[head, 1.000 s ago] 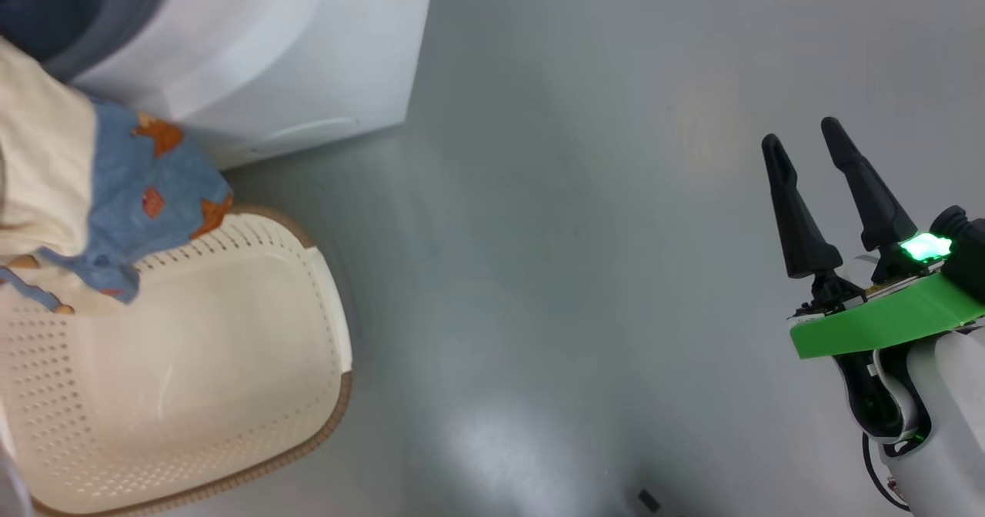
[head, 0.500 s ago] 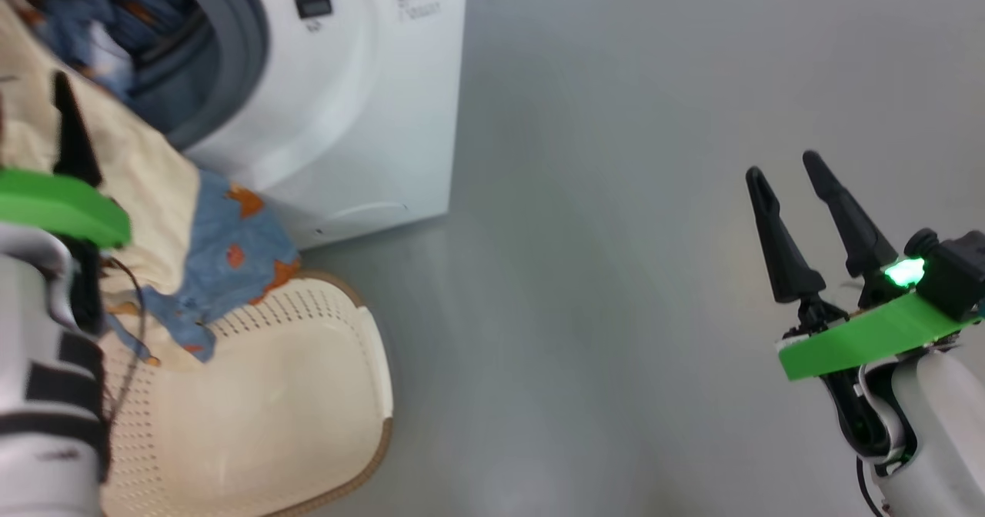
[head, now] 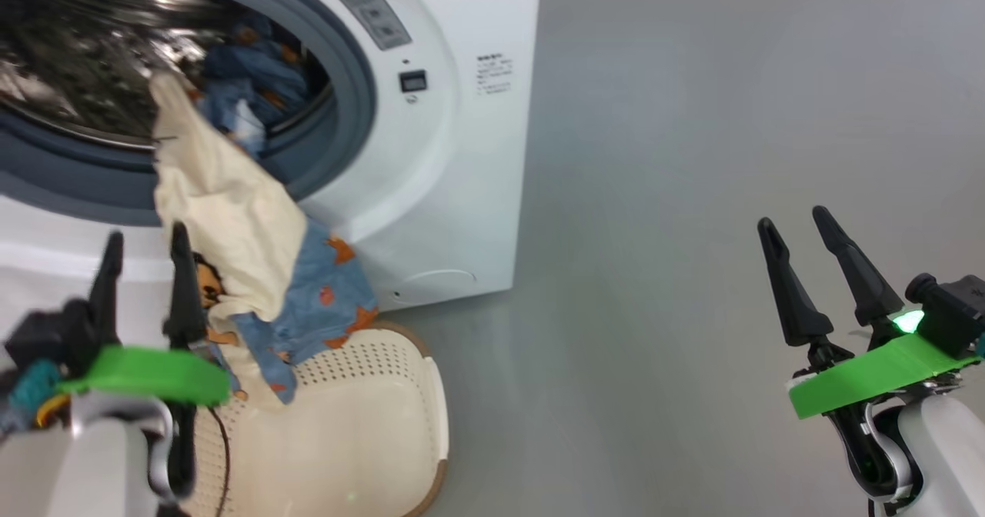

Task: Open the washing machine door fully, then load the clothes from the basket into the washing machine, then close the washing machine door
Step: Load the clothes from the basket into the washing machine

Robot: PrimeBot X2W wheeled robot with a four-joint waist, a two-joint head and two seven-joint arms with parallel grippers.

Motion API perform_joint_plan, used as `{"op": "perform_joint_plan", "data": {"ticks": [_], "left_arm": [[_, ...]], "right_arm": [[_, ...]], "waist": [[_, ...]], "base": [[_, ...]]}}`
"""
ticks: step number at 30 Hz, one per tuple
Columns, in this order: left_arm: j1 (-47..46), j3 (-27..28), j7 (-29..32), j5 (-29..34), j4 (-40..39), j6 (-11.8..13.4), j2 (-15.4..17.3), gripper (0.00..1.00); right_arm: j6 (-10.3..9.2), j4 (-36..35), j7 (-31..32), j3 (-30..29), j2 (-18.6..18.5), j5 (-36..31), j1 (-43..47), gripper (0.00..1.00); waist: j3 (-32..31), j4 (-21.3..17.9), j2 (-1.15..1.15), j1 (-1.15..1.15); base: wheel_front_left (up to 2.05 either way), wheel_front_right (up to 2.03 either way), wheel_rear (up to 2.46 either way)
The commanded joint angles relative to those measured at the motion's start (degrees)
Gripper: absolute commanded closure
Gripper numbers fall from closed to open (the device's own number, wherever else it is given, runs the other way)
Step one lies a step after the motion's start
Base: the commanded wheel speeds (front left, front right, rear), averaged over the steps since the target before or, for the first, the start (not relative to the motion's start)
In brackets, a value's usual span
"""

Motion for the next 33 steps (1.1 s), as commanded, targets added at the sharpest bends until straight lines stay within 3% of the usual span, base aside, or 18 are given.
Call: {"op": "perform_joint_plan", "data": {"ticks": [1, 13, 33], "left_arm": [[1.14, 1.56, -0.36, 0.85, -2.47, 0.31, 1.49, 0.00], [14.30, 2.90, -0.37, 0.56, -13.45, 1.98, -1.65, 0.00], [18.64, 2.72, -0.37, -0.39, -16.02, 2.58, -3.21, 0.00]], "right_arm": [[0.25, -1.01, -0.46, 0.33, -0.74, -0.36, 0.62, 0.00], [0.25, -0.49, -0.46, -1.07, -0.62, -0.95, 2.92, 0.00], [0.25, 0.36, -0.46, -0.75, -0.89, -1.26, 4.40, 0.00]], "waist": [[-2.72, 2.58, 0.00, 0.01], [-5.52, 4.08, 0.00, 0.01], [-8.34, 4.65, 0.00, 0.01]], "base": [[0.00, 0.00, 0.00], [0.00, 0.00, 0.00], [0.00, 0.00, 0.00]]}}
